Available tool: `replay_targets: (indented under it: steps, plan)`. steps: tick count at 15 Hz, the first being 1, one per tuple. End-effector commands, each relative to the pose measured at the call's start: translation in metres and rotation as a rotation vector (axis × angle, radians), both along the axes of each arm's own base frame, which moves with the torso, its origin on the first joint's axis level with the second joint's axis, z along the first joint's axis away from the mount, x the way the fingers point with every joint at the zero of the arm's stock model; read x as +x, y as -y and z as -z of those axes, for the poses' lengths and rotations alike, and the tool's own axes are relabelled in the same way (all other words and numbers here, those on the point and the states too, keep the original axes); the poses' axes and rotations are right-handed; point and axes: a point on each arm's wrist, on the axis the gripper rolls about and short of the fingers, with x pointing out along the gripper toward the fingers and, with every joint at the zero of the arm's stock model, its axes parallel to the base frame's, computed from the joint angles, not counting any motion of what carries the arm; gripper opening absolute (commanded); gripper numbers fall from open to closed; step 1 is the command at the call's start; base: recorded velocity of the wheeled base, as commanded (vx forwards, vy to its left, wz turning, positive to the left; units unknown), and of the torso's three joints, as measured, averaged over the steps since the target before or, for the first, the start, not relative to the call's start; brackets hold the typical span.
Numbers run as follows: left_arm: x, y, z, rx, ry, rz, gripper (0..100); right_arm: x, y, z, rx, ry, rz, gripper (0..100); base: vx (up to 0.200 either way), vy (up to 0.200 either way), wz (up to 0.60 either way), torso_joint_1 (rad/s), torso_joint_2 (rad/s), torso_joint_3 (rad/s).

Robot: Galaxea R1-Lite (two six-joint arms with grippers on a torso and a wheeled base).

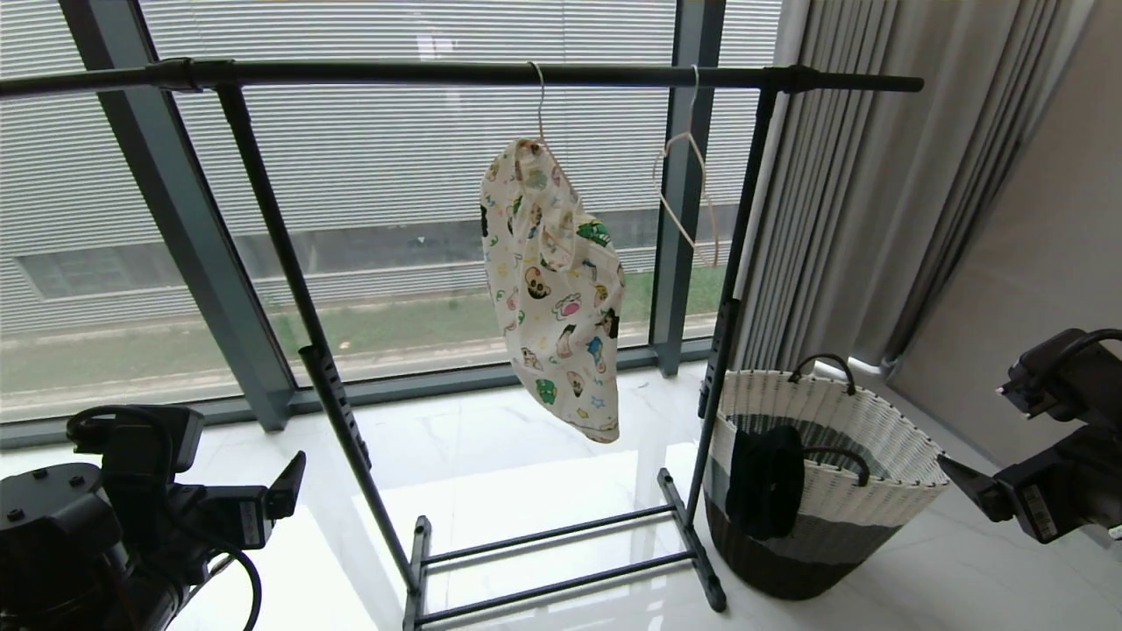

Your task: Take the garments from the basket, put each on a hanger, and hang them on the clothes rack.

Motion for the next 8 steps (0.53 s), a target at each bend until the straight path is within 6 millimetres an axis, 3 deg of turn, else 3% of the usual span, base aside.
replay_targets:
  steps: [1,2,8]
  plan:
    - [0.0001,0.0001,0.0002,0.000,-0.001,0.000,100,0.0006,-0.0003,0.0007,-0.002,-0.004,0.000,100,0.000,0.000,0.60,-0.007,0.01,0.007]
    - [0.0001,0.0001,0.0002,0.000,-0.001,0.000,100,0.0007,-0.0003,0.0006,-0.001,-0.002,0.000,100,0.000,0.000,0.60,0.002,0.00,0.002]
    - [0.0002,-0.0002,0.0002,-0.002,-0.001,-0.002,100,0.0008,-0.0004,0.0002,-0.001,-0.001,0.000,100,0.000,0.000,0.00,0.000,0.00,0.000]
